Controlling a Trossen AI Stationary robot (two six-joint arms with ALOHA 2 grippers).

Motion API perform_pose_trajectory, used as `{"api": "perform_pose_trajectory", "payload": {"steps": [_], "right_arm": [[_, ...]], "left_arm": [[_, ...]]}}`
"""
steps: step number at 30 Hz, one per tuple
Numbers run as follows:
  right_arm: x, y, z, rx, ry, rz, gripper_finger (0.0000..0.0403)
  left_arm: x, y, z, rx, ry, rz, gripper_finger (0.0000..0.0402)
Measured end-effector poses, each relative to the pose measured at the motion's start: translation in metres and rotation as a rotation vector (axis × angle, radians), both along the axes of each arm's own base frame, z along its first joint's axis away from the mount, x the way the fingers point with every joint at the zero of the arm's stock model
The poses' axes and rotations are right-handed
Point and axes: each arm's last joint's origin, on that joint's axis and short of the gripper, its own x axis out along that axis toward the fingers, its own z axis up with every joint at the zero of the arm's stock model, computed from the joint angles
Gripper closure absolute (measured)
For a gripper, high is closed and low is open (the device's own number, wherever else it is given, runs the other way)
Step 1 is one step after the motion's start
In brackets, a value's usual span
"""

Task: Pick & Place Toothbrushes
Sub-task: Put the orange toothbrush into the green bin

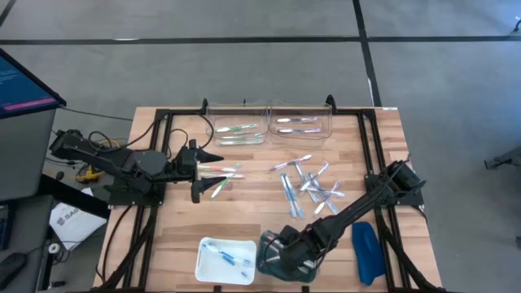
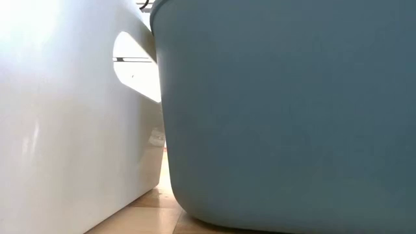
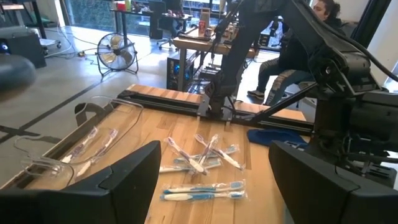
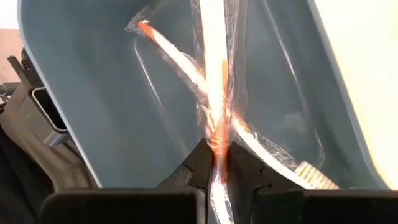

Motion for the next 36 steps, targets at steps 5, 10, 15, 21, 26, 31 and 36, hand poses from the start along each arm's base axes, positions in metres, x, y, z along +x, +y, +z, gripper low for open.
{"api": "perform_pose_trajectory", "payload": {"steps": [5, 10, 15, 21, 26, 31, 36], "right_arm": [[0.004, -0.006, 0.0, -0.016, -0.012, 0.002, 0.0379], [0.003, -0.005, 0.0, -0.015, -0.011, -0.001, 0.0379], [-0.001, 0.001, 0.0, -0.01, -0.007, 0.002, 0.0379], [-0.001, 0.002, 0.0, -0.01, -0.007, 0.002, 0.0379], [0.004, 0.001, -0.013, -0.028, 0.014, -0.002, 0.0379], [0.009, 0.005, -0.025, -0.005, 0.014, 0.03, 0.0378], [0.008, 0.005, -0.022, -0.002, 0.011, 0.022, 0.0376]], "left_arm": [[0.0, 0.0, 0.0, 0.0, 0.0, 0.0, 0.0109], [0.0, 0.0, 0.0, 0.0, 0.0, 0.0, 0.0109], [0.0, 0.0, 0.0, 0.0, 0.0, 0.0, 0.0109], [0.0, 0.0, 0.0, -0.001, -0.002, 0.0, 0.0109], [0.001, 0.0, -0.001, 0.0, 0.002, 0.0, 0.0109], [0.001, 0.0, -0.001, 0.0, 0.002, 0.0, 0.0109], [0.001, 0.0, -0.001, 0.0, 0.002, 0.0, 0.0109]]}}
